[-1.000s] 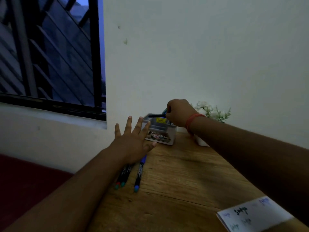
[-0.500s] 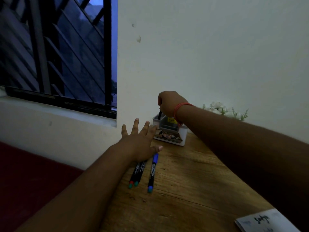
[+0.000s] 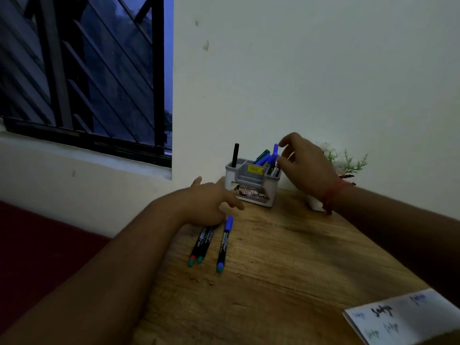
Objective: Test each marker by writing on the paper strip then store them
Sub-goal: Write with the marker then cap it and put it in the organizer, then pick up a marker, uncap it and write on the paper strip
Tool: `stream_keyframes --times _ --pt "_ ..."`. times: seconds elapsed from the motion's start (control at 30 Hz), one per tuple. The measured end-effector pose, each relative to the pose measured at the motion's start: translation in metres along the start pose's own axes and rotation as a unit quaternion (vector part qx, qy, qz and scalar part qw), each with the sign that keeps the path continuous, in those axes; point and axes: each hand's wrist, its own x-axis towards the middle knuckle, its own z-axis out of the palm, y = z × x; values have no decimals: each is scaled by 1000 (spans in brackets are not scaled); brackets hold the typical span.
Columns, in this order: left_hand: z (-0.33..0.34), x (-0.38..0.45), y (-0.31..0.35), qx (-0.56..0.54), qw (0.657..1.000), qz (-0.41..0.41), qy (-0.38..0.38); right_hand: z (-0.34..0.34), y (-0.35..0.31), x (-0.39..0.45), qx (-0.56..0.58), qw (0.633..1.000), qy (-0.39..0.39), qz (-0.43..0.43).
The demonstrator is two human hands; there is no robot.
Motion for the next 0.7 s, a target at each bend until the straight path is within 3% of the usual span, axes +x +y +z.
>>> stream_keyframes --times 0.27,0.47,0.7 --pt "5 1 8 38 997 64 -35 -35 -2 -82 45 993 -105 -3" --pt "15 11 13 76 993 91 -23 -60 6 -124 31 990 -134 -11" --pt "17 8 53 -53 982 155 89 -87 40 -158 10 986 -167 -9"
